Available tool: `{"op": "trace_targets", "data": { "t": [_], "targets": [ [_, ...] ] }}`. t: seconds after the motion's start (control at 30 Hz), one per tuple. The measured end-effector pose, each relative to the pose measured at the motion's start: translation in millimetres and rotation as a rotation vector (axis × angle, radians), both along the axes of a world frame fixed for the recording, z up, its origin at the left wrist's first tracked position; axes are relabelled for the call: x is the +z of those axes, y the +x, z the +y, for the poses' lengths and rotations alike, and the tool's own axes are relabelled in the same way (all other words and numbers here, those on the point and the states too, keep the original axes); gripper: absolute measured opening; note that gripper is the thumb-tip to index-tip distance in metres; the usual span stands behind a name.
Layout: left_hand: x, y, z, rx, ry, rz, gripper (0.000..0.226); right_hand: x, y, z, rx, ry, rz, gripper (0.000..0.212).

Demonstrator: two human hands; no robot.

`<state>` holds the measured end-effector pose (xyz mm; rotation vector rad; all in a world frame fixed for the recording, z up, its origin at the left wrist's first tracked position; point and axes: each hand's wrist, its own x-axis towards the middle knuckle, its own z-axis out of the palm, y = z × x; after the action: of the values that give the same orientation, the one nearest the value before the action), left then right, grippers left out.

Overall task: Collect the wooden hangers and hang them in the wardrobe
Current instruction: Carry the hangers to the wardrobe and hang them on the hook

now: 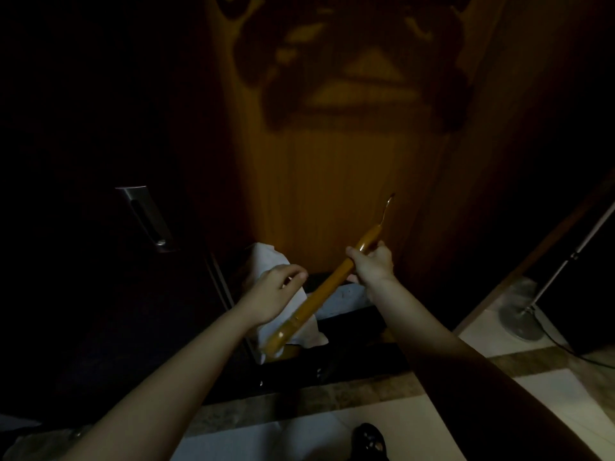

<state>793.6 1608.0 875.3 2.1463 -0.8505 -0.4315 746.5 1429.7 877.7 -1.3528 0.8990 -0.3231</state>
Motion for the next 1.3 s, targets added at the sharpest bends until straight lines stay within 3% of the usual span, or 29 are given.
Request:
{"op": "trace_targets", "data": {
  "t": [0.13, 0.37, 0.57, 0.77, 0.9, 1.0, 1.13, 1.3],
  "targets": [
    [3.1, 12.3, -11.8, -0.011, 0.041, -0.058, 0.034, 11.4, -5.9, -21.9, 0.078, -0.013, -0.003, 0.051],
    [15.2, 26.2, -48.0, -0.046, 0.124, -0.175, 0.058, 39.2, -22.8, -59.5, 0.331, -0.215, 0.043, 0.034],
    [47.0, 39.8, -77.9, -0.031, 0.118, -0.453, 0.073, 87.7, -23.8, -91.6, 0.581, -0.371, -0.005, 0.036],
    [92.7, 48.2, -102.5, -0.009, -0.041, -0.674, 0.067, 148.4, -25.0, -125.0, 0.704, -0.446, -0.125, 0.024],
    [127.4, 53.4, -110.9, 0.07, -0.121, -0.974, 0.056, 182.6, -24.5, -144.6, 0.782, -0.481, -0.233, 0.022],
    [153.8, 59.8, -118.9, 0.088, -0.101, -1.062, 0.062, 205.9, -17.6, -156.1, 0.787, -0.533, -0.276, 0.022],
    [190.9, 61.9, -132.0, 0.138, -0.089, -1.136, 0.067, 236.3, -8.0, -167.3, 0.71, -0.722, -0.36, 0.051],
    [235.7, 69.9, -146.6, 0.223, -0.046, -1.19, 0.068, 269.1, 0.4, -173.1, 0.55, -1.329, -0.297, 0.085]
  ]
}}
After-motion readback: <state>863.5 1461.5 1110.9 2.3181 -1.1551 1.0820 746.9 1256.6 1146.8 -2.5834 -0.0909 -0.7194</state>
